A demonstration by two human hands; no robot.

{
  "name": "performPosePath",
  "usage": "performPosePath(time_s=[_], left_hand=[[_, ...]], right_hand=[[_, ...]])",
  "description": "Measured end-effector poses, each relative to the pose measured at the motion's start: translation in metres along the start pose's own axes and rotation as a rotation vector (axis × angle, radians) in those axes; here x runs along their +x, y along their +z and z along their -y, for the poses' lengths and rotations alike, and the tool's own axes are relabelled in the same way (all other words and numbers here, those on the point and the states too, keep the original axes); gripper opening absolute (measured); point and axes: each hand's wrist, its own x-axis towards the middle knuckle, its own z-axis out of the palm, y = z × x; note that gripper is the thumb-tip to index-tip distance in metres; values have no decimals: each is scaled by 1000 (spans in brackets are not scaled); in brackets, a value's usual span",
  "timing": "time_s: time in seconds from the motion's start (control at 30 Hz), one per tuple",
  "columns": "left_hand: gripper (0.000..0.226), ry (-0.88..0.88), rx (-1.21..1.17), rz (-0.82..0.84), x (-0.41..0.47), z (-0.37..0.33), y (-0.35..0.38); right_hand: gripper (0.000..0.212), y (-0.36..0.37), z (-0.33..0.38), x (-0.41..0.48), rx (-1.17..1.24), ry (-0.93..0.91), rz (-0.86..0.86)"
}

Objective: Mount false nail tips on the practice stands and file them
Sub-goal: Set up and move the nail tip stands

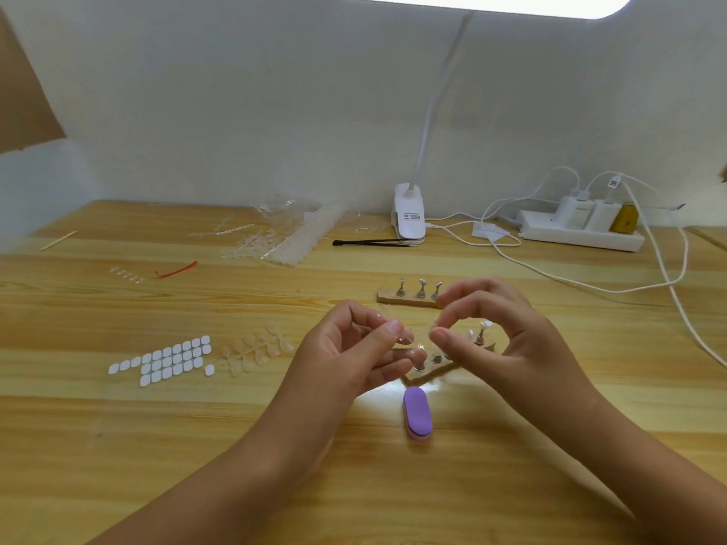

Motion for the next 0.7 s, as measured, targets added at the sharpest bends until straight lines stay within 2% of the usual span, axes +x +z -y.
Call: performPosePath(time_s=[0.1, 0.23, 0.3, 0.37, 0.5, 0.6, 0.67, 0.7], left_hand=[[13, -12, 9, 5, -2, -1, 1], [28, -15, 30, -15, -5, -4, 5], [29, 6, 37, -2, -8, -6, 8], [23, 50, 64, 18, -8, -6, 8], [11, 264, 324, 91, -7, -1, 6], [7, 677, 703, 161, -7, -3, 0], [3, 976, 1058, 221, -7, -2, -5], [7, 1048, 1110, 251, -7, 0, -6]], right_hand=[[18, 3, 2, -4, -58, -97, -52], [14, 3, 1, -7, -513, -565, -116], [13, 4, 0, -8, -614, -672, -79], [13, 6, 3, -8, -528, -576, -76], [11, 1, 11, -4, -60, -116, -43], [9, -9, 10, 2, 294, 146, 74], [7, -13, 8, 5, 443, 246, 112], [7, -15, 7, 6, 485, 273, 106]])
